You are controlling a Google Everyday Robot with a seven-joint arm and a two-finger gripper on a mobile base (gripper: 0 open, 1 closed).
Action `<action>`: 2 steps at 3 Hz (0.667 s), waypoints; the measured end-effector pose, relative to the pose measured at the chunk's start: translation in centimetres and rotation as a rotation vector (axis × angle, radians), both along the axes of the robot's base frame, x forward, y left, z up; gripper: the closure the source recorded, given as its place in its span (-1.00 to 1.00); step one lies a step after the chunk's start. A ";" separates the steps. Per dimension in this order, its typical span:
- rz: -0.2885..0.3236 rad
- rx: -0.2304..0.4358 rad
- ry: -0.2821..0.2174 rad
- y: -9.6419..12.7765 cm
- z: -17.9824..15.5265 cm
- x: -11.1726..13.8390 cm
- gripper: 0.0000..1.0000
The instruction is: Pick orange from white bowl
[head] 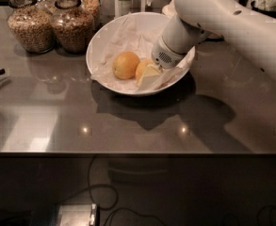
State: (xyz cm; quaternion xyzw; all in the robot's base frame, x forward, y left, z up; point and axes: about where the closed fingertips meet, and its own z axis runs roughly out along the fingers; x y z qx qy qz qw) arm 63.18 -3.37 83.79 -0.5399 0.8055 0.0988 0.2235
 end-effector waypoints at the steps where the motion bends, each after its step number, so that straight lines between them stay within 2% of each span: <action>1: 0.014 0.033 -0.055 0.5 1.7 -0.2 0.87; 2: 0.052 0.126 -0.151 1.7 6.2 -0.8 1.00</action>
Offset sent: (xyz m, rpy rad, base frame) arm -0.0170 0.0294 0.1236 0.2541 -0.2708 0.1007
